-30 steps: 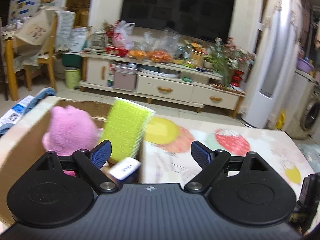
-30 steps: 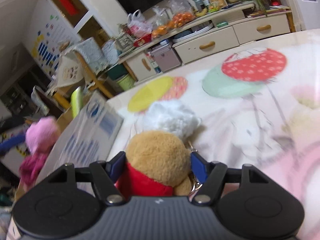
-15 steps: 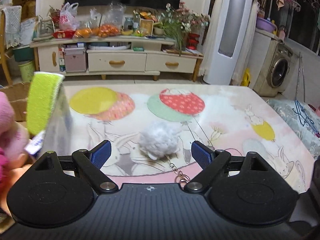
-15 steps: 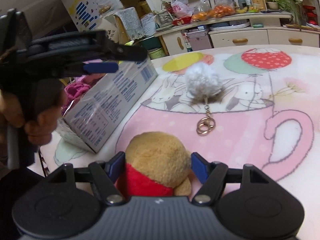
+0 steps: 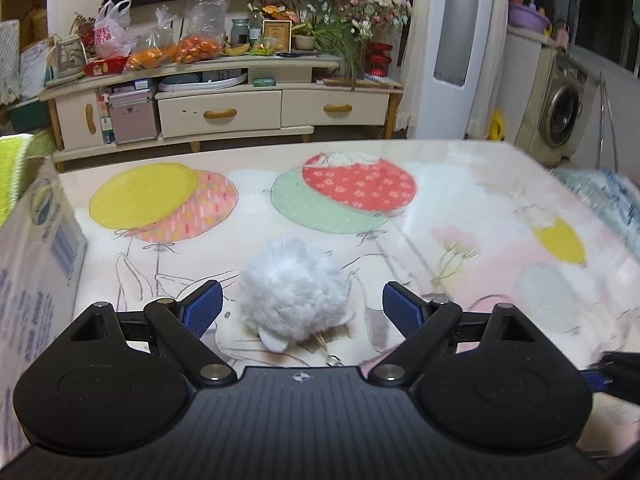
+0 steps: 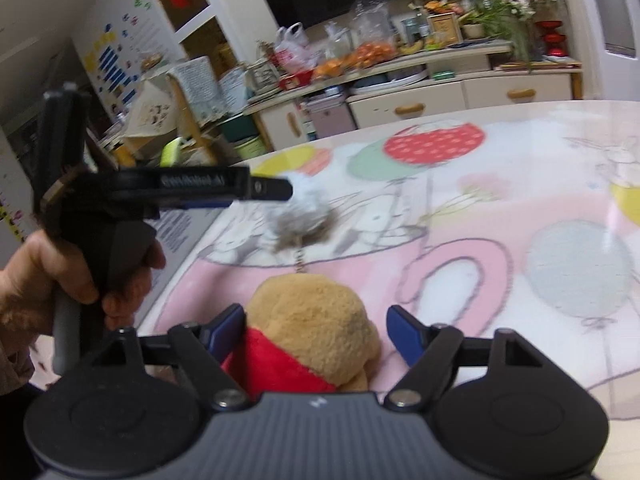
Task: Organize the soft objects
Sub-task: 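Grasp the brown teddy bear with the right tool while the left tool grasps the white pompom keychain, then carry the teddy bear with the right tool while the left tool carries the pompom to the box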
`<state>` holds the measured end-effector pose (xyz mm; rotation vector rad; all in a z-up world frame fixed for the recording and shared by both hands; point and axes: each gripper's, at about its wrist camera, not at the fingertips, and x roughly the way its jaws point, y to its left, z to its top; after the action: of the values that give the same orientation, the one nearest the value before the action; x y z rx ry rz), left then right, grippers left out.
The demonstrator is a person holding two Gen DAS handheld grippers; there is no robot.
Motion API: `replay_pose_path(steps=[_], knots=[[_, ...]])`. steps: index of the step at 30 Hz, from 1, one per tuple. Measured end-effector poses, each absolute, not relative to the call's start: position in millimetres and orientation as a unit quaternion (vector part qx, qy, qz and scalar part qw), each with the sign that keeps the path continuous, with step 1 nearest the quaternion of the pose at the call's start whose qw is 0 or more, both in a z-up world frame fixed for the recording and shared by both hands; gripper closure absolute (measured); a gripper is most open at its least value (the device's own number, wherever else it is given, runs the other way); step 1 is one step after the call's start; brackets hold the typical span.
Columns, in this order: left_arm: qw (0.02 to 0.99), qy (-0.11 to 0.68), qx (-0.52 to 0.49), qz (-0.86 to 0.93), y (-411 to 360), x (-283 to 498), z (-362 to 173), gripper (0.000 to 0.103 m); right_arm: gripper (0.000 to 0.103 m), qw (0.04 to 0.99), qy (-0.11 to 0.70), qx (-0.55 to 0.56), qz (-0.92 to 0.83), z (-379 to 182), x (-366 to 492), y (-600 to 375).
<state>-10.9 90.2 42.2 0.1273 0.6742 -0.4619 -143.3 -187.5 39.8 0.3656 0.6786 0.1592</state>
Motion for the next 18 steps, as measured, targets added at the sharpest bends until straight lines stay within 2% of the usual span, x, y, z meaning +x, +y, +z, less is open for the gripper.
replay_pose_path(steps=[4,8,10,13,14,15,18], knots=[[0.918,0.326,0.069,-0.214,88,-2,33,0.000,0.017,0.914,0.339,0.206,0.084,36,-143,-189],[0.920,0.325,0.073,-0.209,87,8,26,0.000,0.003,0.911,0.348,0.200,0.095,34,-141,-176],[0.920,0.325,0.076,-0.206,84,12,25,0.006,0.003,0.912,0.354,0.186,0.096,32,-139,-169],[0.918,0.333,0.077,-0.202,82,12,22,0.022,0.003,0.916,0.355,0.164,0.090,29,-137,-161],[0.917,0.336,0.076,-0.204,81,13,22,0.032,0.003,0.917,0.356,0.160,0.088,29,-136,-160],[0.916,0.337,0.076,-0.205,81,13,22,0.038,0.003,0.917,0.356,0.158,0.086,27,-135,-160],[0.916,0.337,0.077,-0.204,81,11,23,0.045,0.007,0.917,0.360,0.156,0.075,24,-133,-160]])
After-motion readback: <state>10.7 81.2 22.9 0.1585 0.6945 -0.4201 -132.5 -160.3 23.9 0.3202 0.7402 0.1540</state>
